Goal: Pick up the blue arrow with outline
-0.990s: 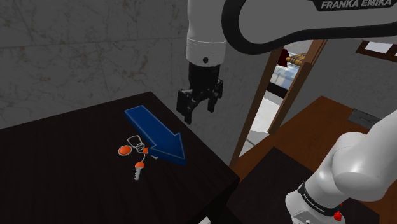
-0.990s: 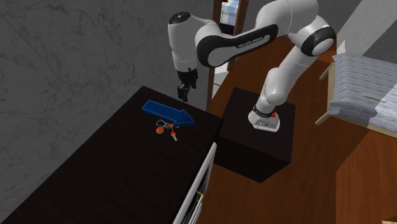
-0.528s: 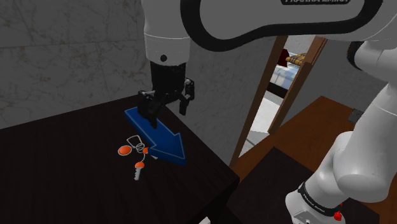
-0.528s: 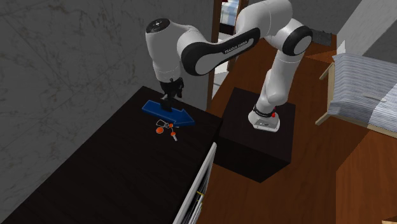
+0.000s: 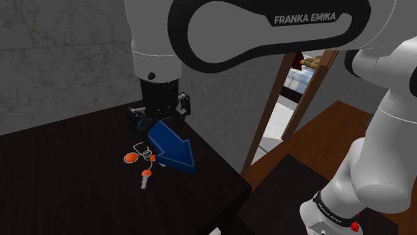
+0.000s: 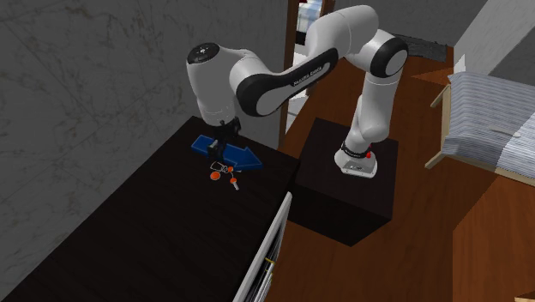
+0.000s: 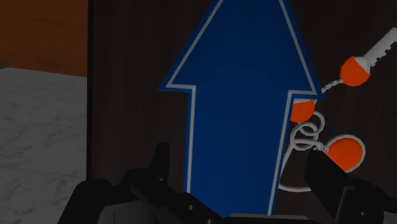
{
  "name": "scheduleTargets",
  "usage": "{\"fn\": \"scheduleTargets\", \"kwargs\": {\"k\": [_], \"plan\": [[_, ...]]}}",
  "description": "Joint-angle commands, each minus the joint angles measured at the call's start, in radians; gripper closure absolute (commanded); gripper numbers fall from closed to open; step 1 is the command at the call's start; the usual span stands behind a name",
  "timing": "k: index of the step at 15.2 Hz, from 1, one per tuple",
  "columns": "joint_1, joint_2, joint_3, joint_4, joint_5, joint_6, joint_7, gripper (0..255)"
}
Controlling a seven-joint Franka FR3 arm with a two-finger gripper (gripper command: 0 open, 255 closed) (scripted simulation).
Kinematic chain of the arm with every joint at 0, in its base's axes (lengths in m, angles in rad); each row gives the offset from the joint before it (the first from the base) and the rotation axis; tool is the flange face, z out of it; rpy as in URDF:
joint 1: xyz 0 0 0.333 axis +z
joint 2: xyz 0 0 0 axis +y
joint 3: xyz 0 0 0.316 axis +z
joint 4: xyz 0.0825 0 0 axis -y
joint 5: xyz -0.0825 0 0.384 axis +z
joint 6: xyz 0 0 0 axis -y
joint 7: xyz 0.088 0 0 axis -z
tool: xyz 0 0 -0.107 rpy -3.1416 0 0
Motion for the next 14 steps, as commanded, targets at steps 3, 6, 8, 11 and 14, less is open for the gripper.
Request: {"fn": "scheduleTargets", "kwargs": {"k": [3,6,8,11,14], "plan": [[-0.005,-0.005,-0.002,-0.042,0.002,0.038,-0.002,0],[-0.005,-0.005,-0.002,-0.041,0.002,0.038,-0.003,255],[-0.005,-0.004,-0.002,-0.041,0.002,0.038,-0.003,255],[-0.005,-0.004,-0.002,-0.041,0.002,0.038,-0.003,255],[-0.004,-0.004,-0.001,-0.028,0.002,0.025,-0.002,255]]}}
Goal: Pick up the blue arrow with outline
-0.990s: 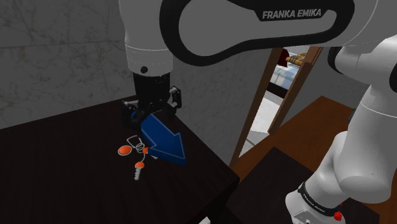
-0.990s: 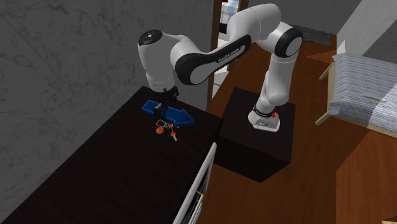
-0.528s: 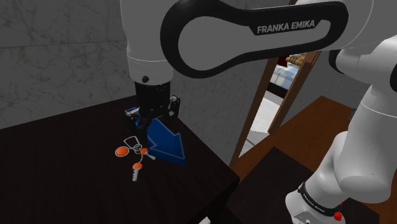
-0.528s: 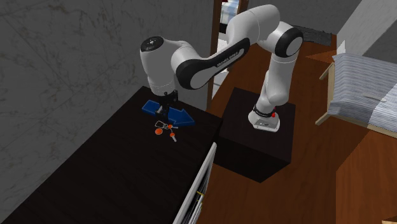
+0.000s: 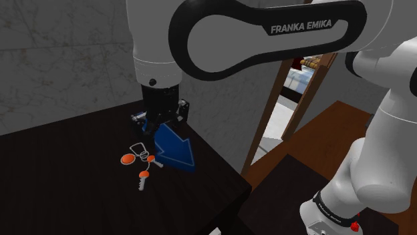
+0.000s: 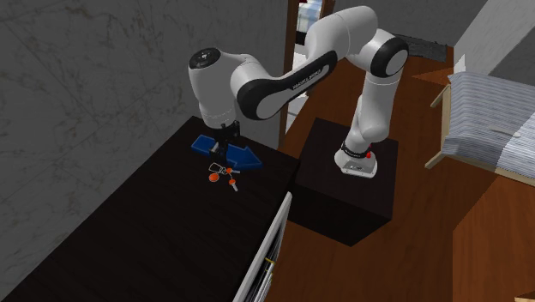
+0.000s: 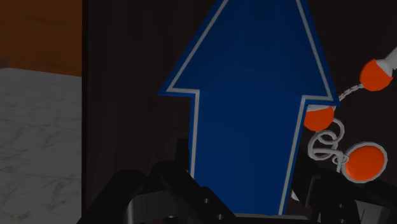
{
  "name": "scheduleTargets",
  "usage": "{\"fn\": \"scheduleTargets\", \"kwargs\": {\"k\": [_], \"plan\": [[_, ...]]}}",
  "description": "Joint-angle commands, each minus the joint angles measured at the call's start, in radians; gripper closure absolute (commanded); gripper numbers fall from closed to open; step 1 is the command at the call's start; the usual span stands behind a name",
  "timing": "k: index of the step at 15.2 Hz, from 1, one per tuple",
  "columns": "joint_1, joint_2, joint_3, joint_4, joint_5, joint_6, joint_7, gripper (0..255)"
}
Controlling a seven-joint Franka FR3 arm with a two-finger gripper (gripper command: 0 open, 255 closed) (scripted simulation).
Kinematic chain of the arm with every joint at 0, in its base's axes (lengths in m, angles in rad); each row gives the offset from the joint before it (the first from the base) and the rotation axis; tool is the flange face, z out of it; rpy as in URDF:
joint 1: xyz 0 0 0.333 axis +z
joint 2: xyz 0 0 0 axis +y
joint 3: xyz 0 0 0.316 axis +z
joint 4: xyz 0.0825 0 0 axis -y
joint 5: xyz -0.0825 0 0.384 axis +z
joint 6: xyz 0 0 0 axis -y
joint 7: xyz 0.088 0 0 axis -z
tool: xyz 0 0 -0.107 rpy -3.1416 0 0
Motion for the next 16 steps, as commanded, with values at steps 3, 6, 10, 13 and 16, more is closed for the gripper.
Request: {"fn": "scheduleTargets", "kwargs": {"k": [3,6,10,13,16], "plan": [[0.005,0.004,0.002,0.053,-0.002,-0.049,0.002,255],[0.01,0.011,0.003,0.101,-0.006,-0.092,0.004,255],[0.019,0.025,0.005,0.172,-0.014,-0.151,0.008,255],[0.028,0.039,0.007,0.231,-0.022,-0.198,0.012,255],[0.033,0.045,0.007,0.255,-0.026,-0.216,0.014,255]]}}
